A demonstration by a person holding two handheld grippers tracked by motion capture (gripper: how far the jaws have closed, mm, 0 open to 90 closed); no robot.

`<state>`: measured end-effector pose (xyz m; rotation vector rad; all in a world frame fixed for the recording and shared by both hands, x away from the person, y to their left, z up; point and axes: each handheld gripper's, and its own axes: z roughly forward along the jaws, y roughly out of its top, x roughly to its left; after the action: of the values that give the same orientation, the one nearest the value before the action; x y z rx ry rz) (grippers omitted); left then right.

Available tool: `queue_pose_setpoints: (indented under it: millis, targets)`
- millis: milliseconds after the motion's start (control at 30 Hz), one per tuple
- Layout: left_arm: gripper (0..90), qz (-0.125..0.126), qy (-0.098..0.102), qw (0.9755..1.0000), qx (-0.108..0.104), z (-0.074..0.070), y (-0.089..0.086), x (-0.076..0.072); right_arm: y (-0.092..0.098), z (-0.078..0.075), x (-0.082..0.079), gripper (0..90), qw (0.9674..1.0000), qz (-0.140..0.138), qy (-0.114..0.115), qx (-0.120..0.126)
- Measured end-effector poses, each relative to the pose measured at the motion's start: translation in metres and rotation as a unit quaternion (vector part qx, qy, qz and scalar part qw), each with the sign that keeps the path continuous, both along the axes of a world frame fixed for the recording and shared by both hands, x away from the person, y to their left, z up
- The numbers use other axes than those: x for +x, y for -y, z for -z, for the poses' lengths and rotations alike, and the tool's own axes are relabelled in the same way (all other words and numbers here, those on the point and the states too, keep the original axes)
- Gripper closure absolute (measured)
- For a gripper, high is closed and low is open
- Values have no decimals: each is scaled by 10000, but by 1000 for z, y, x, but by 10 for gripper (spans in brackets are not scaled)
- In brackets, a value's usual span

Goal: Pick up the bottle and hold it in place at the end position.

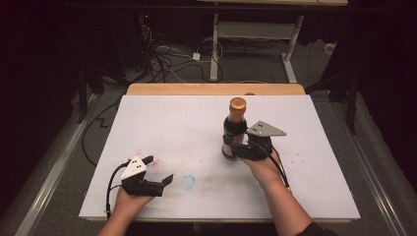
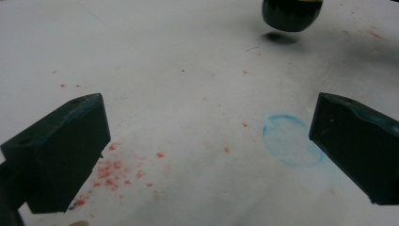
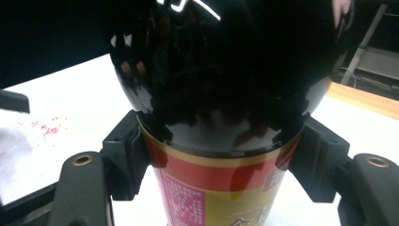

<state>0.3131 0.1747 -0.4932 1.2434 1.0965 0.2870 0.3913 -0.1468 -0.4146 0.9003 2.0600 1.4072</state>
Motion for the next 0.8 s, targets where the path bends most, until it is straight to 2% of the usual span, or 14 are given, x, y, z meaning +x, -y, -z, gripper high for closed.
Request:
queue_pose_setpoints:
  millis: [233, 333, 367, 600, 633, 700, 800]
  targets:
    - [0, 17, 11, 10000, -34, 0, 0, 0, -26, 0, 23, 316, 10000, -37, 8, -41]
    - [0, 24, 11, 10000, -52, 0, -1, 0, -35, 2, 31, 316, 10000, -4, -75, -58]
    - [0, 25, 5, 10000, -54, 0, -1, 0, -36, 3, 34, 316, 10000, -14, -38, -67]
    - [0, 47, -5, 10000, -55, 0, -1, -1, -43, 11, 49, 316, 9998, 22, -176, -15]
    - [0, 49, -7, 10000, -50, 0, -1, -1, -44, 12, 50, 316, 9997, 45, -228, -2]
    - [0, 45, 3, 10000, -50, 0, -1, 0, -46, 15, 51, 315, 9998, 43, -169, -81]
    - [0, 47, 1, 10000, -54, 0, -1, 0, -46, 16, 52, 314, 9998, 66, -209, -13]
